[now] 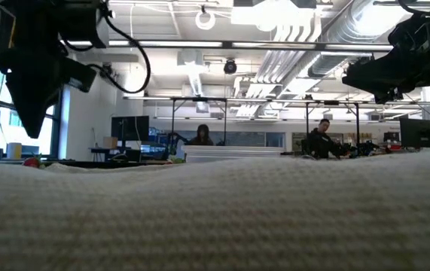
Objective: Pick and placing Produce into tupperware
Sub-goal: Put the bottom left strawberry into the transparent bin
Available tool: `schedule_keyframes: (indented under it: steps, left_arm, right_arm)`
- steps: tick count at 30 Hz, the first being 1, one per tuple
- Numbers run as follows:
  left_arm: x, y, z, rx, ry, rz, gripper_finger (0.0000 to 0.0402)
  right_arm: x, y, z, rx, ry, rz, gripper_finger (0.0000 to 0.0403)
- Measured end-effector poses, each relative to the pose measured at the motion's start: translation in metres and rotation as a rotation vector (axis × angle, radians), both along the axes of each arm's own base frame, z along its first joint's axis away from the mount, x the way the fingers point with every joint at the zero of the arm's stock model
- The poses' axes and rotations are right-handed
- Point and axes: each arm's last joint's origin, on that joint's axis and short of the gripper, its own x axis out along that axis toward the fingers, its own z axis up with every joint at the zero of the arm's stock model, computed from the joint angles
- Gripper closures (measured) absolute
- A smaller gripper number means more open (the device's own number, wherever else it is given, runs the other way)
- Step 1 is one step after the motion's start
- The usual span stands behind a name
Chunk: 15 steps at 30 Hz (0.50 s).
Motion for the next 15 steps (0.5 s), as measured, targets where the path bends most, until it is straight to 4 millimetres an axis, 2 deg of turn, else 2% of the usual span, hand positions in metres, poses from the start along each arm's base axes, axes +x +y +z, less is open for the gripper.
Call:
schedule_keyframes:
  steps: [5, 11, 15]
  left_arm:
    - [-0.0045, -0.0001, 0.0034, 0.027, -0.001, -0.064, 0.0275]
    - [-0.0031, -0.0029, 0.0034, -0.07, -0.031, -0.084, 0.0275]
    - [-0.0006, -0.0021, 0.0037, -0.055, -0.054, -0.084, 0.0275]
  right_arm:
    - [0.0, 0.0, 0.0, 0.0, 0.0, 0.0, 0.0286]
    - [0.0, 0.0, 0.0, 0.0, 0.0, 0.0, 0.0286]
    - [0.0, 0.0, 0.0, 0.0, 0.0, 0.0, 0.0286]
